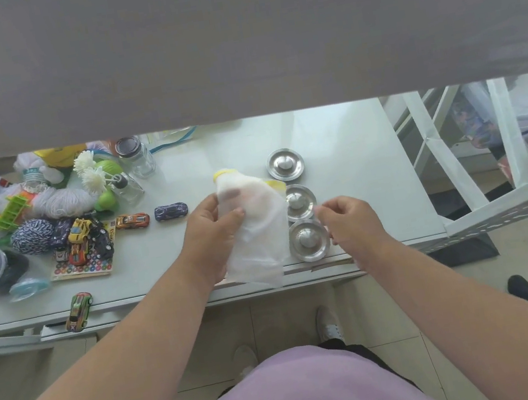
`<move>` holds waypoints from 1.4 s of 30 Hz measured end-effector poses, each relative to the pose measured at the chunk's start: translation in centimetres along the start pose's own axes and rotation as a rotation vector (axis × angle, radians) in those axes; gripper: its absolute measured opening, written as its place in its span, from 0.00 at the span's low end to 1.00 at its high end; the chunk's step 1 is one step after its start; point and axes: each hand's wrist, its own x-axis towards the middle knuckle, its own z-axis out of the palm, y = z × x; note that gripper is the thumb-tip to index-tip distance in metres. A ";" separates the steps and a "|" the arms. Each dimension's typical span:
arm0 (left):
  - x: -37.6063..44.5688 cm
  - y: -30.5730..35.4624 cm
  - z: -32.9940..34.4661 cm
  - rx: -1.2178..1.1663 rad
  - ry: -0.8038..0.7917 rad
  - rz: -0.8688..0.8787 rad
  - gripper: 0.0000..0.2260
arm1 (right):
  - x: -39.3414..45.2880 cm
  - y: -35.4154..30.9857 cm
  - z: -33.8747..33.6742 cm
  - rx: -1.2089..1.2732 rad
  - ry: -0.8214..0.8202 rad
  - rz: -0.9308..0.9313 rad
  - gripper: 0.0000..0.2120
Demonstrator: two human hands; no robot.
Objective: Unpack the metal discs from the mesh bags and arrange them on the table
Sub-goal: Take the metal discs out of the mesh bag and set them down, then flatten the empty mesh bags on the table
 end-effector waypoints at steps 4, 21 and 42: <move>-0.3 1.3 2.9 0.039 -0.139 0.026 0.18 | 0.9 -3.2 -0.3 0.417 -0.253 0.092 0.15; 1.8 0.3 10.1 0.201 0.050 -0.021 0.25 | 10.9 -3.1 -7.6 0.070 -0.088 -0.085 0.09; -0.4 1.5 10.7 0.175 -0.065 0.023 0.24 | 5.7 -0.8 -7.3 0.049 -0.236 -0.028 0.21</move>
